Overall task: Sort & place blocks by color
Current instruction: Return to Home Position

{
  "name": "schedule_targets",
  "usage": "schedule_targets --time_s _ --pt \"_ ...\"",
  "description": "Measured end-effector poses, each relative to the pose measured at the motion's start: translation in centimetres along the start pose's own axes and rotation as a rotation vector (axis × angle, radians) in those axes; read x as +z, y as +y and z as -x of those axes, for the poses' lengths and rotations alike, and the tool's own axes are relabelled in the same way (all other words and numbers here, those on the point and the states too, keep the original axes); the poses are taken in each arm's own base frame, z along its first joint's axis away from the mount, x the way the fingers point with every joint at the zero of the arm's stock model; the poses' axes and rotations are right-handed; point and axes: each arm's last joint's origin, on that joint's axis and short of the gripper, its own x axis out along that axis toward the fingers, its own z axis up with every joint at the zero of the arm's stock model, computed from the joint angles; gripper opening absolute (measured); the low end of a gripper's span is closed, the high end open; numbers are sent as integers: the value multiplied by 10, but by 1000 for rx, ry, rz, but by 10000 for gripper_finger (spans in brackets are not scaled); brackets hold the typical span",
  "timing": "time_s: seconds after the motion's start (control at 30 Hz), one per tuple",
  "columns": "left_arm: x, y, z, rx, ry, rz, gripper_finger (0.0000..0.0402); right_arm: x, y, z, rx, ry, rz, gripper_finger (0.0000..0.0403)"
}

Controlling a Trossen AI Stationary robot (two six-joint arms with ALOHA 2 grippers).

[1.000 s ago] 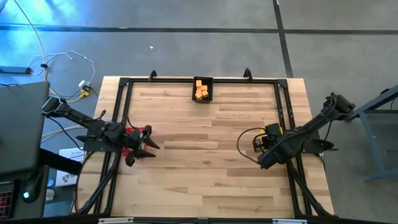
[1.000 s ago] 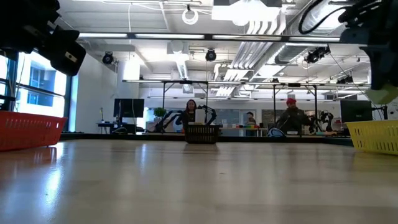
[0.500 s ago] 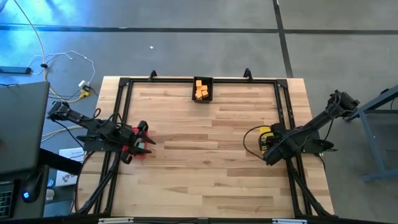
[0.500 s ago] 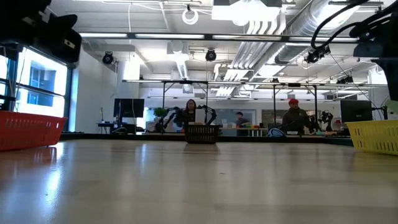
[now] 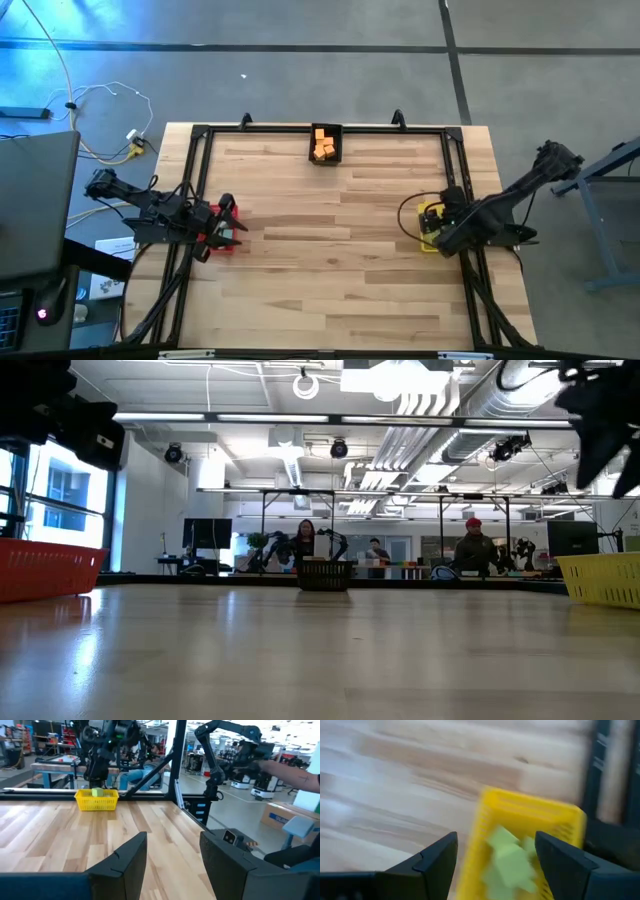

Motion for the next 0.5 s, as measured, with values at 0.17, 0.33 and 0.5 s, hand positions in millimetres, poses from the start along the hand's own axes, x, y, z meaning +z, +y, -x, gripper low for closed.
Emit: schedule_targets --time_s 0.17,0.33,0.5 --pt "1 1 3 18 -18 -22 170 14 -3 11 255 -132 -2 238" --pt "1 1 3 19 -17 -27 170 26 -6 23 454 -280 23 224" --pt "1 1 2 16 -16 -28 170 36 -5 39 616 -401 93 213"
